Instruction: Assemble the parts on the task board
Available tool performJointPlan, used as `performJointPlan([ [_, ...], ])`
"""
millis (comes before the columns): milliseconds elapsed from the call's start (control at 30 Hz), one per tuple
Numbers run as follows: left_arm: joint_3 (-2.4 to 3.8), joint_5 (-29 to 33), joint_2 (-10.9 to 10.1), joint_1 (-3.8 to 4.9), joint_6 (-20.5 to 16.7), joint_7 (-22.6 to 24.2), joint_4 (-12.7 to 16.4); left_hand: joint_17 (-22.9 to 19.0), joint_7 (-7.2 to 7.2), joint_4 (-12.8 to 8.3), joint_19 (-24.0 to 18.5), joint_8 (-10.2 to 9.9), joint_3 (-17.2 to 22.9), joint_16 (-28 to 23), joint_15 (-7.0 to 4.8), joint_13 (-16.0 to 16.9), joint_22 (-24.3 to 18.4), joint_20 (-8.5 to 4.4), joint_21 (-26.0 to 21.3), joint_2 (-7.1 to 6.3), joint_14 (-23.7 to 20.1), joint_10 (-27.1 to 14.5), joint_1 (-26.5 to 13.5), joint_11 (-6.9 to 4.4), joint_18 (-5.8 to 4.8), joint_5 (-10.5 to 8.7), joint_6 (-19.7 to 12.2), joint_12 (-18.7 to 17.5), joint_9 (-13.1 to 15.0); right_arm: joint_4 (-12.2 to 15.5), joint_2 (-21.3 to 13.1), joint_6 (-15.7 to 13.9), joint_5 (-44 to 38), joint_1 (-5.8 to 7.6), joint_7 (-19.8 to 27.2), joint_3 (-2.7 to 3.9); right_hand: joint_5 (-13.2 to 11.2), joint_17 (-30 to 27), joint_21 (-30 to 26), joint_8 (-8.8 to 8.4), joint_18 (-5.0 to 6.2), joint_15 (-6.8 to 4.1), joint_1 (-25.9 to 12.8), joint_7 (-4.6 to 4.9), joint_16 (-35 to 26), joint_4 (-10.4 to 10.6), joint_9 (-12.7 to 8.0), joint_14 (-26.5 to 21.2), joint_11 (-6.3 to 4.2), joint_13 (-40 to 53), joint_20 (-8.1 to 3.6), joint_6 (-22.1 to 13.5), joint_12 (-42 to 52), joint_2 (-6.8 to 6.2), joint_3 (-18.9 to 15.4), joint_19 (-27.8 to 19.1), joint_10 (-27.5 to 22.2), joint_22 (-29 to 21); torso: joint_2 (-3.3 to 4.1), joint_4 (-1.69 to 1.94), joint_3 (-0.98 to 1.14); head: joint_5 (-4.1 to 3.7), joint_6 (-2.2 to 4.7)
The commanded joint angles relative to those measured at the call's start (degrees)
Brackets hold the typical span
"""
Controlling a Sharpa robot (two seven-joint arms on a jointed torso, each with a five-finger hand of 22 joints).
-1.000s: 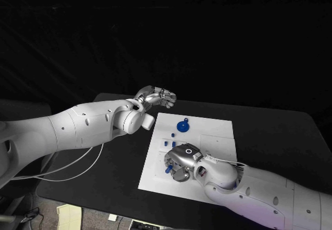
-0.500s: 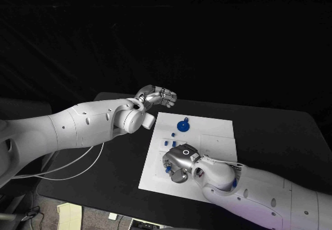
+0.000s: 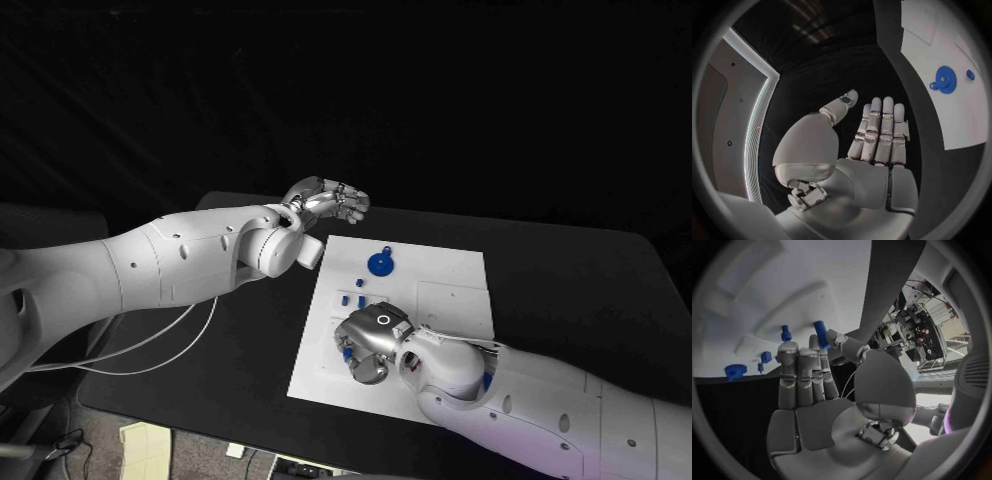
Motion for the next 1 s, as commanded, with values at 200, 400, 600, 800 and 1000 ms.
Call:
performJointPlan([
  [200,0.05,0.31,0.04,0.1,0.76,0.31,0.13,0.11,-0.04,0.16,0.32,0.22,-0.25,-0.43,0.13,-0.07,0.09,-0.11,-0.23,0.39,0.06,-0.33,-0.3,-0.02,1.05,-0.06,-0.39,-0.16,-0.07,0.01,-0.2,0.54,1.87,-0.45,1.24,-0.35,-0.05,-0.26,-0.19,-1.59,4.84,1.15,-0.53,1.11,0.39,0.08,-0.73,-0.15,0.72,-0.37,-0.12,-2.81,-1.61,-2.58,-2.39,-0.26,-2.83,0.89,-0.02,-0.08,0.07,0.07,0.02],
  [400,0.04,0.31,-0.06,0.11,0.71,0.3,0.13,0.14,-0.04,0.16,0.32,0.22,-0.26,-0.47,0.14,-0.08,0.1,-0.11,-0.24,0.36,0.05,-0.35,-0.31,-0.01,1.05,-0.07,-0.41,-0.17,-0.08,0.32,-0.71,-0.99,2.35,-0.45,1.41,-0.35,1.37,-0.42,-0.34,-2.59,4.84,1.94,-1.25,1.98,0.62,-0.26,-1.1,-0.53,1.54,-0.87,-0.02,-4.77,-2.84,-3.55,-5.72,-0.6,-4.89,0.91,-0.02,-0.1,0.12,0.06,-0.05],
  [600,0.04,0.31,-0.1,0.11,0.66,0.28,0.19,0.17,-0.03,0.17,0.32,0.22,-0.27,-0.51,0.14,-0.09,0.11,-0.11,-0.26,0.35,0.05,-0.36,-0.32,0.0,1.06,-0.08,-0.43,-0.18,-0.1,0.56,-1.13,-3.09,2.46,-0.44,1.22,-0.34,1.26,-0.5,-0.44,-2.73,4.84,2.06,-1.15,2.11,0.7,-0.29,-1.15,-0.63,1.67,-0.99,-0.01,-5.1,-2.99,-3.66,-6.41,-0.68,-5.22,0.87,-0.01,-0.11,0.12,-0.01,-0.01],
  [800,0.04,0.31,-0.2,0.11,0.65,0.25,0.19,0.2,-0.02,0.17,0.33,0.22,-0.28,-0.54,0.14,-0.1,0.12,-0.11,-0.28,0.34,0.05,-0.38,-0.32,0.0,1.06,-0.08,-0.45,-0.18,-0.11,1.52,-2.22,-5.76,3.27,-0.43,1.41,-0.31,1.09,-0.65,-0.64,-2.9,4.84,2.18,-0.77,2.25,0.69,-0.09,-1.24,-0.75,1.8,-1.14,0.0,-5.47,-3.14,-4.01,-6.45,-0.75,-5.61,0.77,-0.02,-0.12,0.11,-0.15,0.11],
  [1000,0.04,0.31,-0.27,0.11,0.74,0.26,0.15,0.23,-0.02,0.17,0.33,0.22,-0.28,-0.57,0.15,-0.11,0.12,-0.1,-0.29,0.33,0.05,-0.39,-0.32,0.01,1.06,-0.08,-0.46,-0.18,-0.11,4.14,-4.7,-8.03,6.77,-0.04,2.72,0.32,1.02,-0.84,-0.87,-3.33,4.84,2.43,-0.5,2.6,0.71,-0.06,-1.46,-0.9,2.04,-1.39,0.06,-6.32,-3.27,-4.38,-6.74,-0.84,-6.32,0.7,-0.03,-0.1,0.09,-0.27,0.23],
])
